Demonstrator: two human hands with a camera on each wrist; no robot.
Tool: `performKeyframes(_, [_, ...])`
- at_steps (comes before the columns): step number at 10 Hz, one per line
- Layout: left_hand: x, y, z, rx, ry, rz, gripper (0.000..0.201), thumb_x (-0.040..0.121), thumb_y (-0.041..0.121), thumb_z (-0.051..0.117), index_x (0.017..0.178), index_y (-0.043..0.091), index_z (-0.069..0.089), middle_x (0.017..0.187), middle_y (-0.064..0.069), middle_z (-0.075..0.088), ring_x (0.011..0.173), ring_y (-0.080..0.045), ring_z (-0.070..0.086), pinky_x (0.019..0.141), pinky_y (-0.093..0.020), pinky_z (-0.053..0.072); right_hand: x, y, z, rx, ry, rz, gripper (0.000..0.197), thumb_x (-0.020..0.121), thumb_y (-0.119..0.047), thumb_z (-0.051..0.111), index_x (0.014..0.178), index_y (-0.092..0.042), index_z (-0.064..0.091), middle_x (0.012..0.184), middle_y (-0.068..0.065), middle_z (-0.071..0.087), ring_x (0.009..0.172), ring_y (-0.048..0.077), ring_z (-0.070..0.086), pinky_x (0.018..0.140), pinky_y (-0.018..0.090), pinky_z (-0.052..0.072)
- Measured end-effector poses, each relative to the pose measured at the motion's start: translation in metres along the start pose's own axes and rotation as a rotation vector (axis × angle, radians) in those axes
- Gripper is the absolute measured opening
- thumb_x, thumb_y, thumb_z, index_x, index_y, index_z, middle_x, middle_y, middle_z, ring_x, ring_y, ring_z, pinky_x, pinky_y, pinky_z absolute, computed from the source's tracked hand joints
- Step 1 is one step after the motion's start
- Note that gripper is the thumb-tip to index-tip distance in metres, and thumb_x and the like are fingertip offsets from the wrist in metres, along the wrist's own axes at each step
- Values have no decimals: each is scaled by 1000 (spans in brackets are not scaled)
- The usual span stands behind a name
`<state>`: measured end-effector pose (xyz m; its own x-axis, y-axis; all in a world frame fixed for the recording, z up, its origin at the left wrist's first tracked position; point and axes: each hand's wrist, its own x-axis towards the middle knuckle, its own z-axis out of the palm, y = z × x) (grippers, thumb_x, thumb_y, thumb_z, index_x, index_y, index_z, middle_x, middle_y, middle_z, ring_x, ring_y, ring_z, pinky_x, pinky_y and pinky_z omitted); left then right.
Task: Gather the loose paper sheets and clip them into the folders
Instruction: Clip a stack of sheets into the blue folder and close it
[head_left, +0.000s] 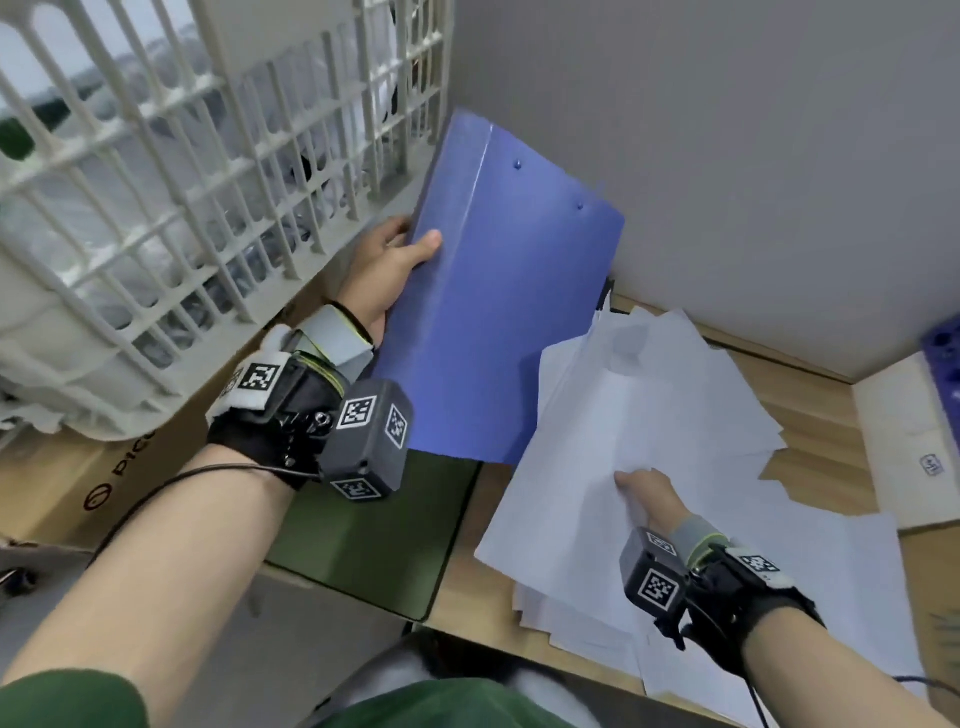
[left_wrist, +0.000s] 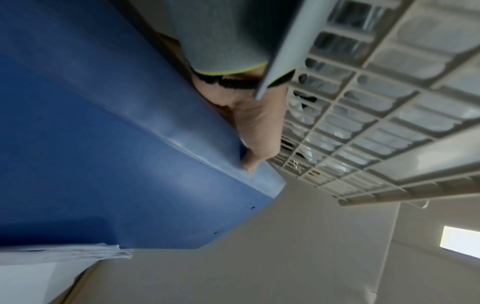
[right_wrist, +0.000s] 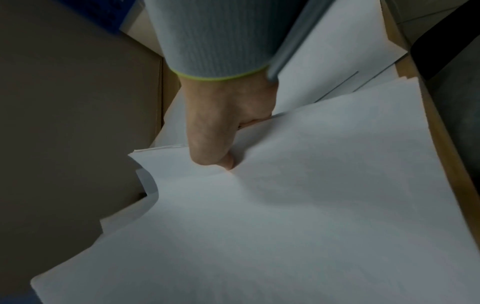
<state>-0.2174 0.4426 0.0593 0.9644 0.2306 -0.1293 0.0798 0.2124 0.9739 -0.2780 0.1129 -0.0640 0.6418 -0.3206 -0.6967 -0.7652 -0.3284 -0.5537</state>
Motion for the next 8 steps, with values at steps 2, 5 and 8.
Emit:
performKeyframes(2, [3,36,47,-175,-69,178,19,92,15,57,109,11,63,106,-9,71,92,-23,68,82,-39,55,12,21,-42,67,104,21,16,94,-4,48,109,-2,54,96,18,55,83,21,51,40,13,41])
performKeyframes(5, [5,-8,117,-170,-241,-123,27,94,25,52,114,12,64,107,-5,70,91,-19,69,81,-34,56,22,52,-98,54,230,-19,30,97,-11,44,68,-18,45,83,10,50,86,19,44,45,10,34])
performKeyframes(8, [-8,-123,134,-20,-273,-538,22,92,28,53,106,16,64,87,-3,70,70,-19,67,70,-31,55,37,65,-132,354,69,12,22,94,-10,52,106,6,61,78,10,69,77,26,61,75,32,54])
